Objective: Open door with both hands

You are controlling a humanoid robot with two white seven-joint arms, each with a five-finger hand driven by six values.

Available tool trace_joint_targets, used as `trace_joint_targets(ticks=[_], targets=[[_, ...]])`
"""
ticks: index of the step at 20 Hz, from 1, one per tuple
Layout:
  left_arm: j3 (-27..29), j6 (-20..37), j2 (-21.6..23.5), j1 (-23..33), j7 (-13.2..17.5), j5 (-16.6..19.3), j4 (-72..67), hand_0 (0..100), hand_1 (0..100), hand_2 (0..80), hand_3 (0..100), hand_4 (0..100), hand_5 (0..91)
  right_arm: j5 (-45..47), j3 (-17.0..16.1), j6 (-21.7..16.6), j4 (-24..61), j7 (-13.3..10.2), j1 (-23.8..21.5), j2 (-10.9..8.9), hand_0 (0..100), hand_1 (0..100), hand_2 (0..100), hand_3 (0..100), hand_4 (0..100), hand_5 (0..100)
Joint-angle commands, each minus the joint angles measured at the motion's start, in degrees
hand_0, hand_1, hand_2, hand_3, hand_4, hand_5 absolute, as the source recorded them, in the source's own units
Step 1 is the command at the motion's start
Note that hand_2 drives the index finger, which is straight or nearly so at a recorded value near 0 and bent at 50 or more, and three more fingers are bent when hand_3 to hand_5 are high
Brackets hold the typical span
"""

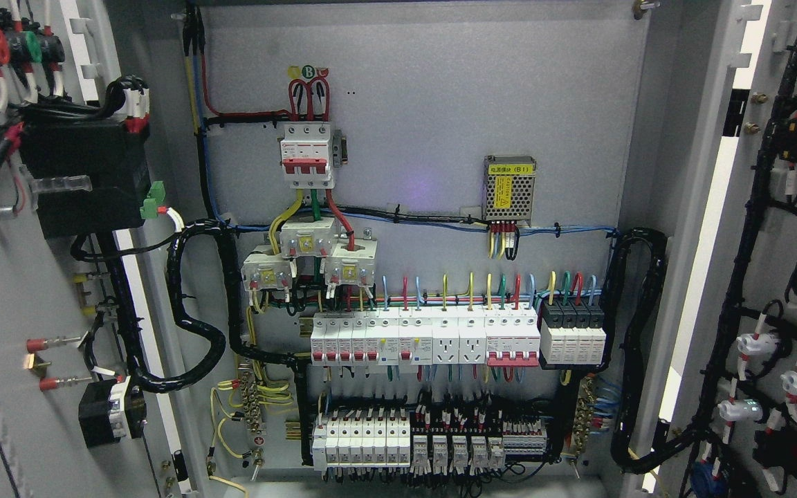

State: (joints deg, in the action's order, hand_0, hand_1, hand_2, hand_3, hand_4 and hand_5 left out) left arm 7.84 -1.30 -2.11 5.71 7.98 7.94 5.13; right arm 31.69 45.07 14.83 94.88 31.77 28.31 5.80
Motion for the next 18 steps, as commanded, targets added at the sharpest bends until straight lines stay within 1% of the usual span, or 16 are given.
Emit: trace_joint_targets(ticks=[1,5,8,10,12,13,14,15,16,18], targets=[[0.1,0.0,0.0,0.0,0.0,0.0,0.2,0,0,0.0,0,3,0.0,-0.9,2.7,-0.1,-0.4,0.0,0.1,2.73,0,0,0,0,0,0],[0.0,0.0,0.0,0.0,0.0,0.0,0.3,0,0,0.0,0,3,0.0,-1.4,1.7,-0.2,-1.5,0.0,0.1,2.29,0,0,0,0,0,0],[0.0,0.0,0.0,0.0,0.0,0.0,0.3,0,0,0.0,0,3,0.0,-1.4,-2.0,-0.2,-2.3,0.0,-0.1,1.76,0,0,0,0,0,0],[0.0,0.0,0.0,0.0,0.0,0.1,0.2,0,0,0.0,0,3,0.0,-1.5,-3.9,-0.4,-2.9,0.0,-0.2,0.37,0,0,0,0,0,0],[0.0,0.0,0.0,0.0,0.0,0.0,0.2,0,0,0.0,0,3,0.0,-1.5,-7.0,-2.1,-3.5,-0.1,-0.5,-0.96,0,0,0,0,0,0],[0.0,0.0,0.0,0.0,0.0,0.1,0.2,0,0,0.0,0,3,0.0,-1.5,-8.4,-3.5,-3.6,-0.1,-1.3,-1.57,0,0,0,0,0,0],[0.0,0.0,0.0,0.0,0.0,0.1,0.2,0,0,0.0,0,3,0.0,-1.6,-9.3,-5.7,-3.6,-0.1,-2.3,-2.27,0,0,0,0,0,0],[0.0,0.0,0.0,0.0,0.0,0.1,0.2,0,0,0.0,0,3,0.0,-1.6,-9.6,-6.9,-3.6,-0.6,-2.7,-3.06,0,0,0,0,0,0],[0.0,0.0,0.0,0.0,0.0,0.1,0.2,0,0,0.0,0,3,0.0,-1.7,-10.0,-8.1,-3.6,-2.0,-3.3,-4.29,0,0,0,0,0,0],[0.0,0.0,0.0,0.0,0.0,0.1,0.2,0,0,0.0,0,3,0.0,-1.6,-10.9,-11.6,-2.9,-6.2,-5.3,-7.01,0,0,0,0,0,0]])
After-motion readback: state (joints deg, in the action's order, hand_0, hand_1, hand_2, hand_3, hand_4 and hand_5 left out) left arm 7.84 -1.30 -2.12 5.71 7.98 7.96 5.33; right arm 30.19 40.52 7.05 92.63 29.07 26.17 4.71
